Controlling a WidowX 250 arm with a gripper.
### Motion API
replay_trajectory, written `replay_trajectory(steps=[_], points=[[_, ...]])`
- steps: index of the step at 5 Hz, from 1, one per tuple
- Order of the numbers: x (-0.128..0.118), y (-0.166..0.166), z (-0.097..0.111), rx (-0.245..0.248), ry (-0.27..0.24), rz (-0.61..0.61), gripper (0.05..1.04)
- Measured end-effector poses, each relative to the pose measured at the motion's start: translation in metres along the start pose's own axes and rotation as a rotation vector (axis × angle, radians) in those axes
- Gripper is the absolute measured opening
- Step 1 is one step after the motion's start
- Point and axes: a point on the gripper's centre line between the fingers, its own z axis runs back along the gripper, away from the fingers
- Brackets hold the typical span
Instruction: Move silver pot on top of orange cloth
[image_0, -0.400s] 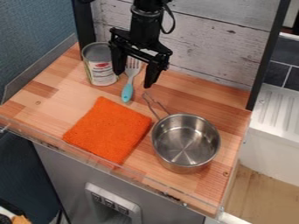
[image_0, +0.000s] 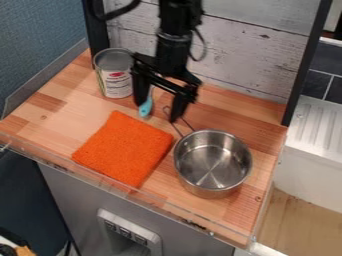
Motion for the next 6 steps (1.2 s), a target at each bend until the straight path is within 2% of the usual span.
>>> replay_trajectory(steps=[1,2,3,4,5,6], points=[[-0.016,-0.043,0.02,-0.004,-0.065,-0.135,1.0],[-0.038,-0.087,0.018,-0.012,-0.095,-0.276,1.0],[-0.05,-0.113,0.006,-0.017,-0.115,-0.349,1.0],[-0.047,-0.124,-0.006,-0.037,-0.121,-0.385,1.0],[-0.043,-0.126,-0.029,-0.034,-0.085,-0.392,0.996],[-0.04,-0.124,-0.041,-0.044,-0.066,-0.391,0.938]])
